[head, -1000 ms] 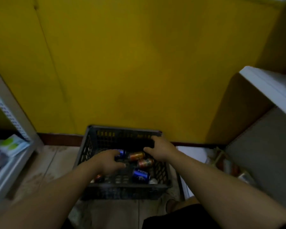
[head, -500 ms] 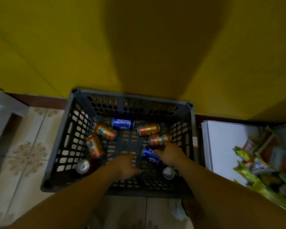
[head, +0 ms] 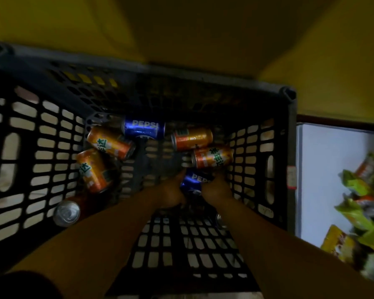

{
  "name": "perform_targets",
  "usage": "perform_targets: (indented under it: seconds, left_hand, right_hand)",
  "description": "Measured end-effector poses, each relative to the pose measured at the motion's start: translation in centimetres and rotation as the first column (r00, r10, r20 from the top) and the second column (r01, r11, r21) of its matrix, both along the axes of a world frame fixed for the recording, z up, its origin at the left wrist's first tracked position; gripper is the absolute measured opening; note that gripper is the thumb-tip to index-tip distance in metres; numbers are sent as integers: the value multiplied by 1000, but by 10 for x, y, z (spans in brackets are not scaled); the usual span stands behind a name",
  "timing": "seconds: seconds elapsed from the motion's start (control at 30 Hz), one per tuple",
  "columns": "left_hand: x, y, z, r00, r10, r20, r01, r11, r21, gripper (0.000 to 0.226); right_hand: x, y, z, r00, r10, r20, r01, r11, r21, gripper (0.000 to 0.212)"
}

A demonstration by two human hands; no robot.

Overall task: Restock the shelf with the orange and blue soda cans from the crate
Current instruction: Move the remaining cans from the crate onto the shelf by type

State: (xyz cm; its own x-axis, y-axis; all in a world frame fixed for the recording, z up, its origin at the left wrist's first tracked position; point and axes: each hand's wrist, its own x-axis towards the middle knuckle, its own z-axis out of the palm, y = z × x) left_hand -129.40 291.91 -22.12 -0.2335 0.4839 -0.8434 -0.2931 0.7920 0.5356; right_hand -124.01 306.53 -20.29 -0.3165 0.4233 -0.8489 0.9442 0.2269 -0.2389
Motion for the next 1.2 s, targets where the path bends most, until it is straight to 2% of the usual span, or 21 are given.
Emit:
perform_targets:
  seconds: [0.1,0.17,0.23,0.33,0.4,0.47,0.53,0.63,0.67,0.73,0.77,0.8,0.87,0.93,1.03,1.1,1.2]
  left_hand:
    - [1,4,-1,952,294,84,-298,954,30,86]
    - [-1,4,6,910,406,86,-410,912,27,71]
    - [-1,-1,11,919,393,37,-394,919,21,76]
    - [-2,-9,25,965,231,-122,-234,972,-9,85]
    - [-5,-15,44,957,166,-238,-186,981,-62,77]
    - [-7,-22,68,942,183,-282,-204,978,-44,67]
    - [-6,-28,94,941,259,-219,-260,965,25,60]
    - [-6,-38,132,907,410,-100,-402,911,92,64]
    - [-6,-40,147,891,449,-62,-441,890,116,64]
    - [-5,-41,176,854,519,34,-517,838,176,58]
    - [-4,-41,191,841,534,85,-539,818,202,55]
    - [-3,-40,208,834,536,130,-552,804,223,52]
    - [0,-38,238,823,529,206,-567,779,266,42]
    - [6,-36,272,825,508,247,-564,761,321,25]
    - [19,-31,316,851,461,250,-524,753,397,20]
    - [31,-26,347,882,435,181,-467,757,458,29]
    - [50,-17,396,918,394,49,-354,754,553,61]
  right_hand:
    - [0,2,2,999,-11,-48,13,999,38,59]
    - [0,-1,10,994,2,-107,4,998,56,49]
    - [-2,-8,20,981,26,-190,-12,997,75,41]
    - [-10,-21,42,951,57,-304,-25,994,111,36]
    - [-16,-28,62,939,84,-335,-42,990,132,35]
    - [-22,-34,85,919,135,-371,-82,984,155,35]
    - [-26,-36,110,893,152,-424,-95,984,152,36]
    - [-28,-34,153,847,74,-526,-25,995,100,39]
    - [-26,-31,166,833,22,-553,23,997,74,48]
    - [-20,-28,193,808,-203,-553,160,979,-126,69]
    - [-17,-28,208,790,-329,-518,217,939,-266,71]
    - [-13,-27,222,767,-409,-494,243,898,-366,70]
    - [-6,-23,248,717,-460,-524,242,869,-431,71]
    - [2,-21,278,672,-461,-580,227,873,-431,70]
    - [17,-21,324,598,-411,-688,210,909,-361,40]
    - [29,-21,358,539,-371,-756,211,929,-305,34]
    - [56,-19,408,481,-281,-831,220,956,-196,47]
